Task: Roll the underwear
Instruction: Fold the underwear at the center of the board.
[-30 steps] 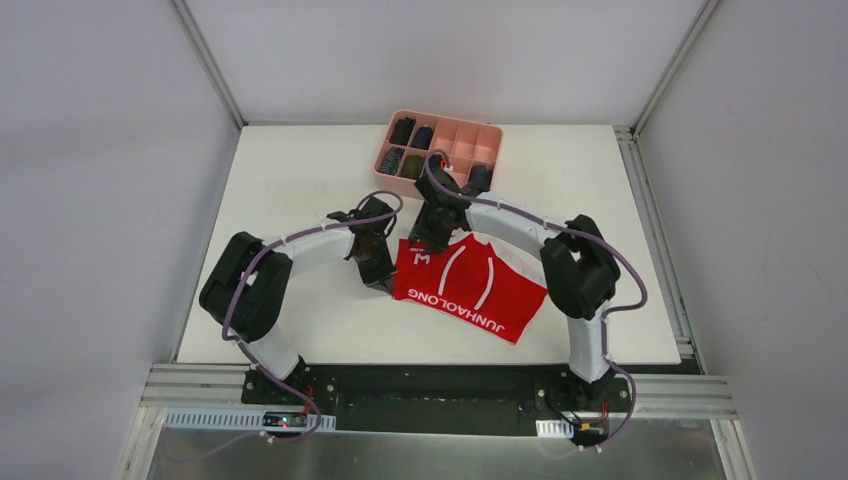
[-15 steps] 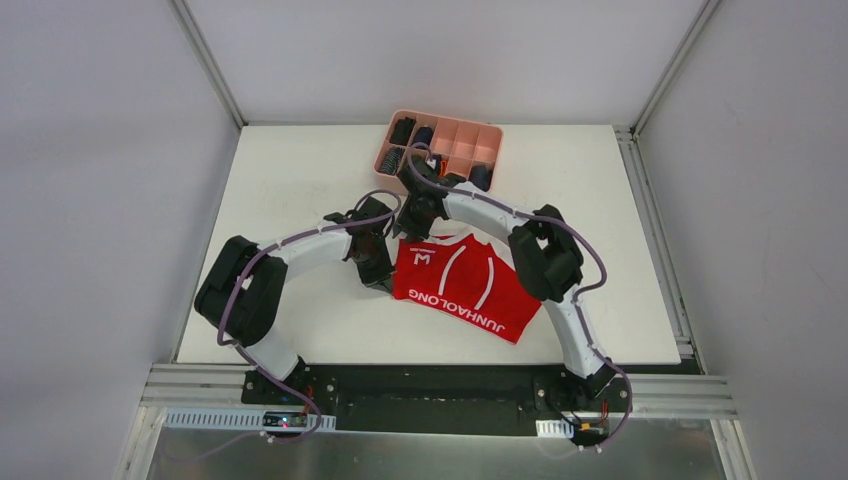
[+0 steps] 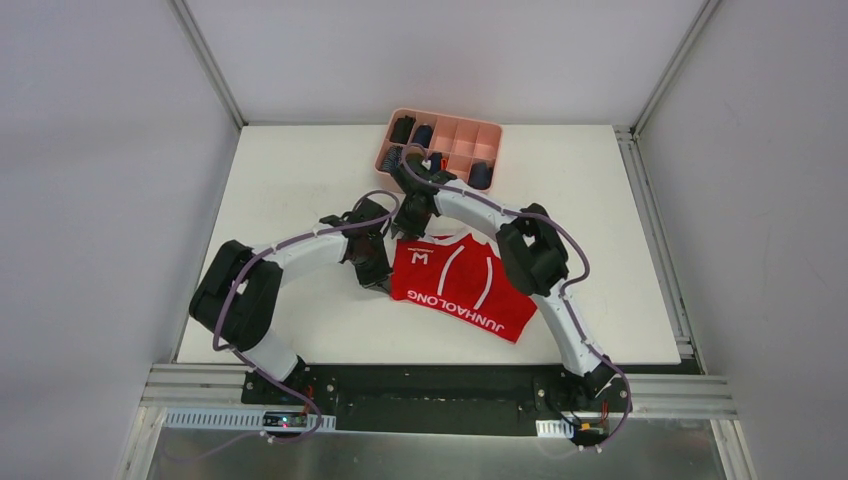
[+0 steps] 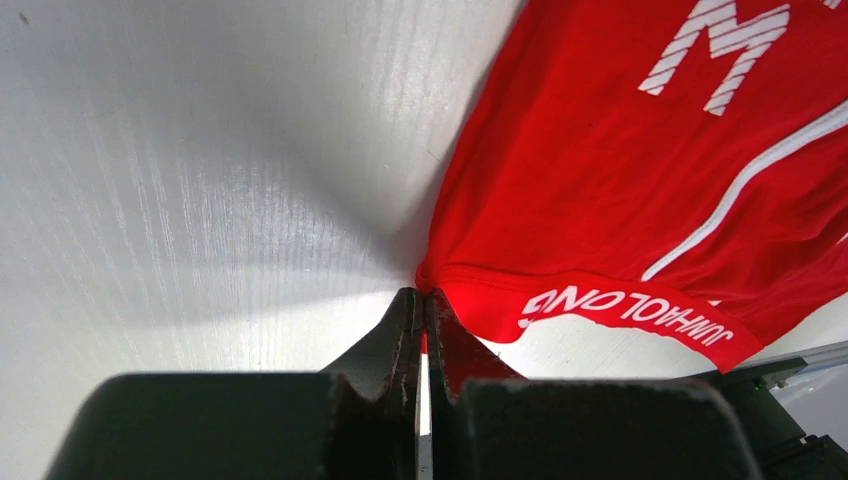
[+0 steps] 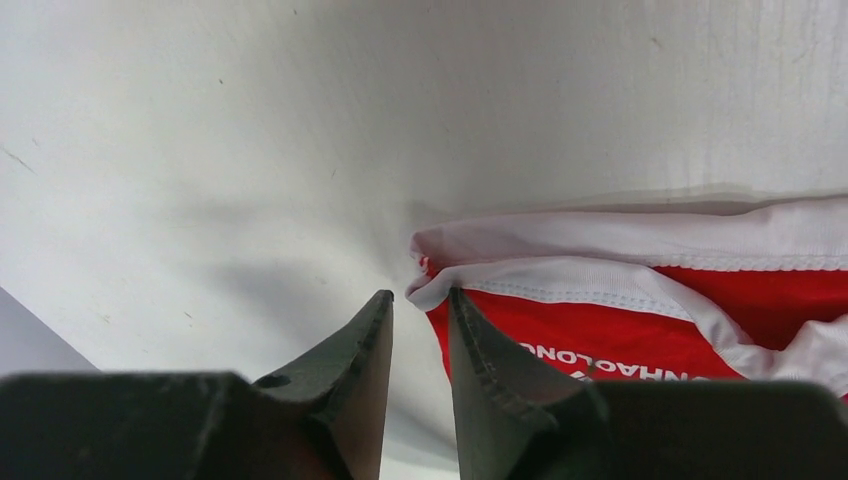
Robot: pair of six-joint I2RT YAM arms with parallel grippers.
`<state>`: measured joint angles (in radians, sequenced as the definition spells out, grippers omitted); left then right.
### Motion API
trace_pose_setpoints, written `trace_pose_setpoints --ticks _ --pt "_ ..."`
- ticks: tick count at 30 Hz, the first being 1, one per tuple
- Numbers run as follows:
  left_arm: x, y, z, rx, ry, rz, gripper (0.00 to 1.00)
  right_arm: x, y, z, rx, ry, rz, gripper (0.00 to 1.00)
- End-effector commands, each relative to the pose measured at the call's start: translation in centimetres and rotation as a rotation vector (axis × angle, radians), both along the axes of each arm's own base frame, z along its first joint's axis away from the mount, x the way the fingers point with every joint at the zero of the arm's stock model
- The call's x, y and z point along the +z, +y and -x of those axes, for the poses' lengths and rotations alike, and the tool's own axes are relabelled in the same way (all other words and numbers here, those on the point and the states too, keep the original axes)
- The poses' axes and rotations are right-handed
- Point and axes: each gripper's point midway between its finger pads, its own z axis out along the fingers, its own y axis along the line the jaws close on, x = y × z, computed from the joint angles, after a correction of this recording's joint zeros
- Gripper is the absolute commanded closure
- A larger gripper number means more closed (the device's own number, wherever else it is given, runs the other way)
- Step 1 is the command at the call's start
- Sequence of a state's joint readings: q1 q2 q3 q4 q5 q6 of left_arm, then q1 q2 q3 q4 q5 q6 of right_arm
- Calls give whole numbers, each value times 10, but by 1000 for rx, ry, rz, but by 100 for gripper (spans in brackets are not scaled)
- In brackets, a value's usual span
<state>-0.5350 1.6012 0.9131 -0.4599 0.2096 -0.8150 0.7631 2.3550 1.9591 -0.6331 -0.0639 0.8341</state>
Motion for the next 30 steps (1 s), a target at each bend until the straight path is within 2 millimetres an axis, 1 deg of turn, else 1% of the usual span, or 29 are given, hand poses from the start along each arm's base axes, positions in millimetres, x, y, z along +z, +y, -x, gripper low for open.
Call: trace_pose_setpoints --ticks 1,4,5,6,8,9,12,15,16,19,24,27,30 --pt "13 0 1 -35 -39 30 100 -19 -20 -9 -41 -5 132 71" --pt "16 0 1 -40 -47 38 100 -25 -25 -10 -52 3 170 72" --pt "17 0 2 -42 -48 39 100 -26 -26 -9 -55 5 180 76" --pt "17 0 2 -43 -51 40 100 -28 -27 -9 -57 7 188 82" --pt "18 1 3 -47 -54 40 100 -27 -29 -9 -65 -1 200 97" --pt "18 1 4 -49 -54 39 100 -26 -29 -10 -66 -4 202 100" --pt "17 3 6 -54 -57 37 100 -15 -27 -12 -69 -24 180 100" --pt "18 4 8 -67 -61 37 100 6 -24 -15 -71 -63 138 100" --pt "19 5 8 -75 -71 37 100 16 -23 -16 -72 -81 120 100" --pt "26 8 7 -102 -99 27 100 36 -24 -16 -66 -120 87 100" --pt "30 16 4 -141 -132 -22 100 66 -34 -13 -61 -178 69 100" --pt "39 12 3 -172 -144 -2 100 81 -39 -13 -72 -206 46 100" --pt "51 8 0 -183 -173 15 100 102 -44 -14 -91 -242 10 100"
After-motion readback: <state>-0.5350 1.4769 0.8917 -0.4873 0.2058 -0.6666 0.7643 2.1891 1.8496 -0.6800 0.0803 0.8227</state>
